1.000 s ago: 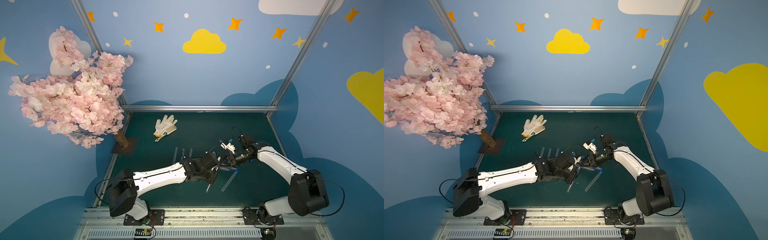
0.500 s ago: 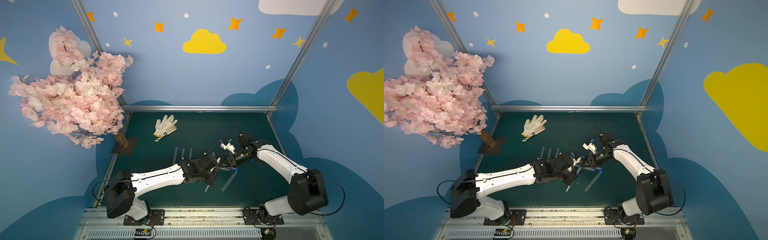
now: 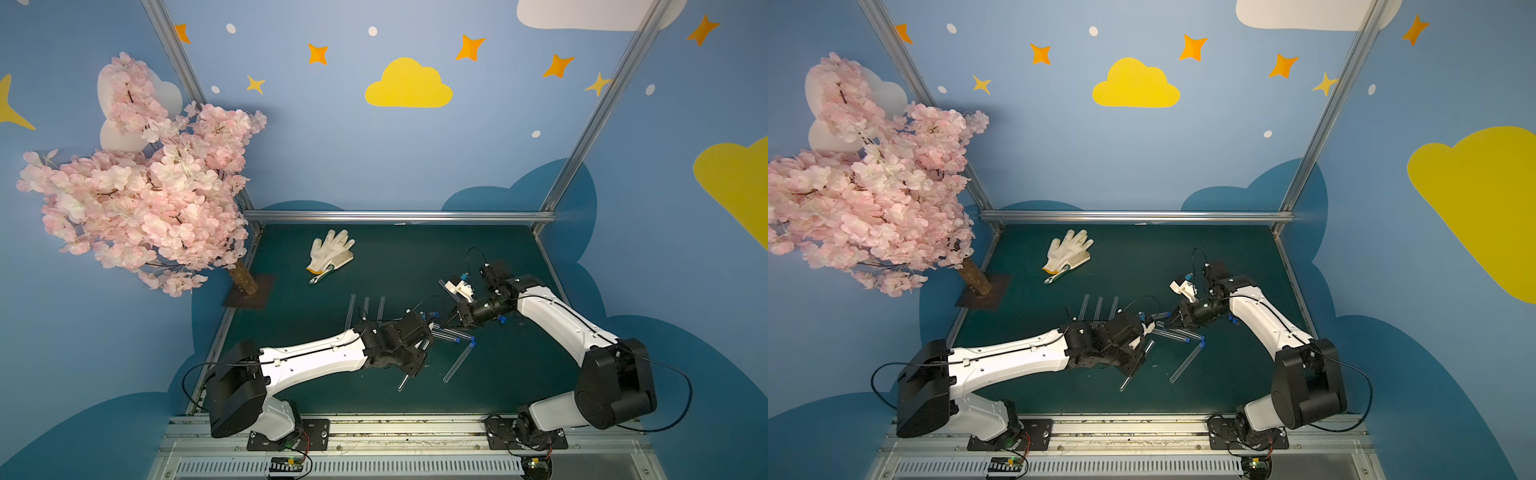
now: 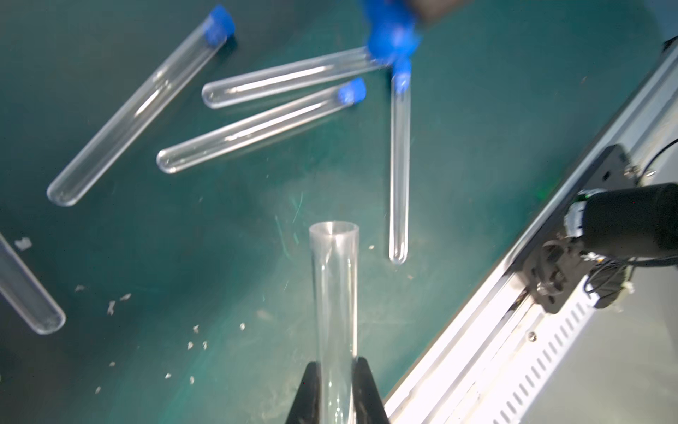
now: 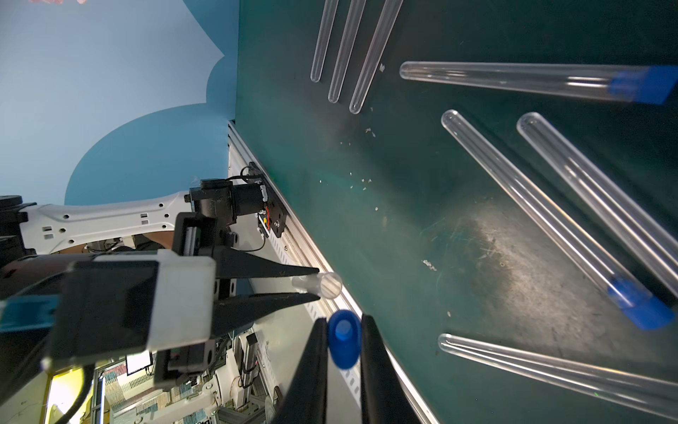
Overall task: Remove stoppers from test tubes
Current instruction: Open the stopper on the test tube, then place the stopper at the center of the board.
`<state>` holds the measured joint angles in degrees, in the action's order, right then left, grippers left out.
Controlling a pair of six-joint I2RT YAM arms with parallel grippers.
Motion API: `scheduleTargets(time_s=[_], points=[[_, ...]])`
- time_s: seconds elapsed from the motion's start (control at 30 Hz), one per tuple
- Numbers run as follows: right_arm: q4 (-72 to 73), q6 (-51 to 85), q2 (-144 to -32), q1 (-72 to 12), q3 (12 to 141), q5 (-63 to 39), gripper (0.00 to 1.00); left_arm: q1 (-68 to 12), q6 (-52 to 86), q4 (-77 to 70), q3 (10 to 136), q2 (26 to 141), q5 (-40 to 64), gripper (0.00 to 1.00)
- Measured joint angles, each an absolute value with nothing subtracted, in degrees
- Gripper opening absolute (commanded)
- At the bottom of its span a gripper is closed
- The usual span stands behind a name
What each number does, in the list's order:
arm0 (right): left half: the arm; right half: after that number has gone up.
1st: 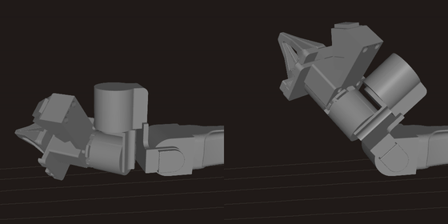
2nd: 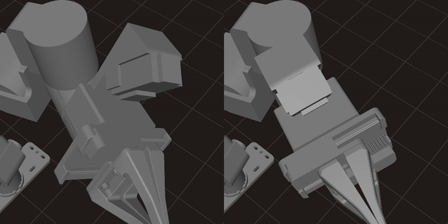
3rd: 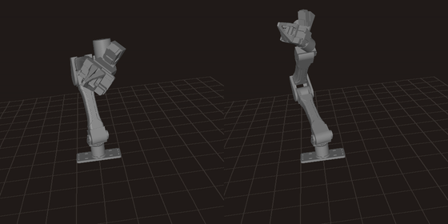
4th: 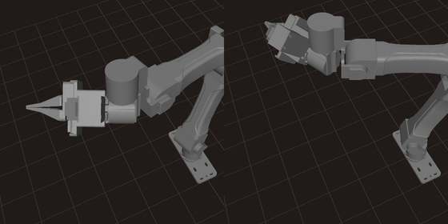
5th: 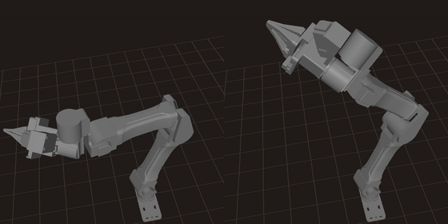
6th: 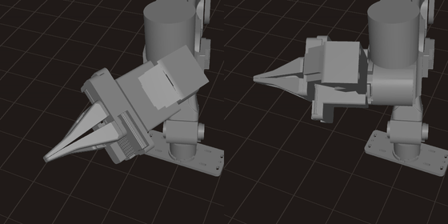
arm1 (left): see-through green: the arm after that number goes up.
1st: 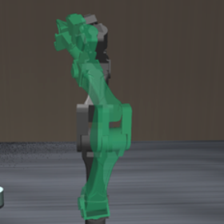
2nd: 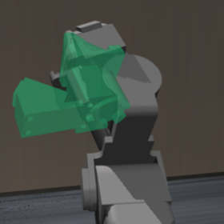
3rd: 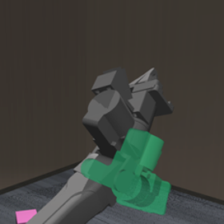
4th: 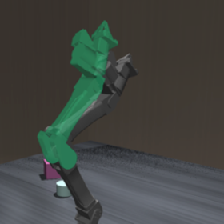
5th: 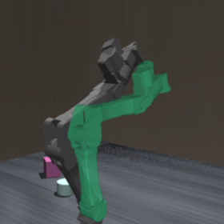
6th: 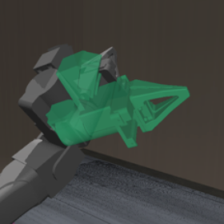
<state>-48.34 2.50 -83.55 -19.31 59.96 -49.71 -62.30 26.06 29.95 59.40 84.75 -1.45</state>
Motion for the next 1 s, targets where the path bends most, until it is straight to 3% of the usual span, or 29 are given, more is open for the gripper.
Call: scheduleTargets(time_s=[0.23, 0.53, 1.0], points=[[-48.5, 2.2, -83.5, -16.8, 59.8, -48.0, 0.00, -62.3, 26.4, 30.4, 59.2, 84.7, -1.5, 0.10], [-50.7, -0.4, -84.2, -2.4, 59.7, -42.3, 0.00, -62.3, 28.5, 30.2, 57.6, 83.5, -2.3, 0.11], [-52.3, -0.3, -90.8, 5.3, 60.0, -28.9, 0.00, -62.3, 29.1, 28.5, 57.6, 82.0, -2.8, 0.12]])
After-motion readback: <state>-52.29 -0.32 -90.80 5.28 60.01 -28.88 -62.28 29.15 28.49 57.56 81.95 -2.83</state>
